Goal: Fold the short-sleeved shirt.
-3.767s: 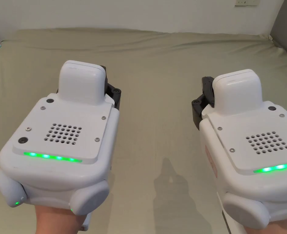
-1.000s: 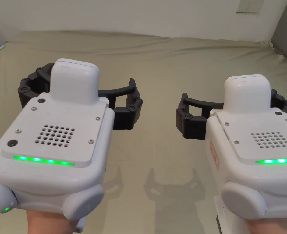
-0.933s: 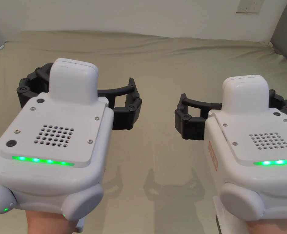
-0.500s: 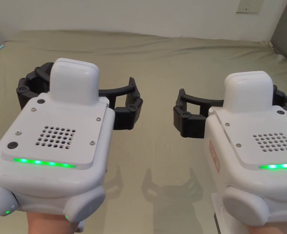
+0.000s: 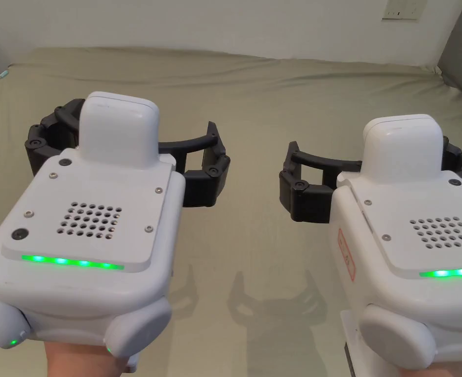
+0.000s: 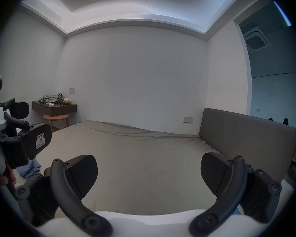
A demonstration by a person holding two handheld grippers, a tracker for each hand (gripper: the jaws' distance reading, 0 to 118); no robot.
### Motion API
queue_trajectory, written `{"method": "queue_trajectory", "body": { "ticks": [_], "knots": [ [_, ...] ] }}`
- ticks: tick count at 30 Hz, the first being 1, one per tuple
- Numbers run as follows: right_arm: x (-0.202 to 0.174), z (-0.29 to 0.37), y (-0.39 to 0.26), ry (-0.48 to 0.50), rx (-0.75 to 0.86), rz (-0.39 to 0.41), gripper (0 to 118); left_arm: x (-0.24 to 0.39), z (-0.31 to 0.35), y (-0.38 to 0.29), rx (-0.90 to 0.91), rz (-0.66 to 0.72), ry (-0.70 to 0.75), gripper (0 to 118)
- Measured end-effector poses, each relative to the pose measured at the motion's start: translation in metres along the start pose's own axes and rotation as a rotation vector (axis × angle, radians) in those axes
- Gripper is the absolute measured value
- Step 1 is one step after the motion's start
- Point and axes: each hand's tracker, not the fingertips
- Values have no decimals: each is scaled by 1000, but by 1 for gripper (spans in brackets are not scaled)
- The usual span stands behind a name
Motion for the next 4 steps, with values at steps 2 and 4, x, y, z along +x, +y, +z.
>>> {"method": "queue_trajectory", "body": {
  "ticks": [2,4],
  "knots": [
    [0,0,0,-1,3,0,118,0,0,0,0,3,0,117],
    [1,0,0,1,3,-2,118,-1,0,0,1,4,1,117]
  ]
}}
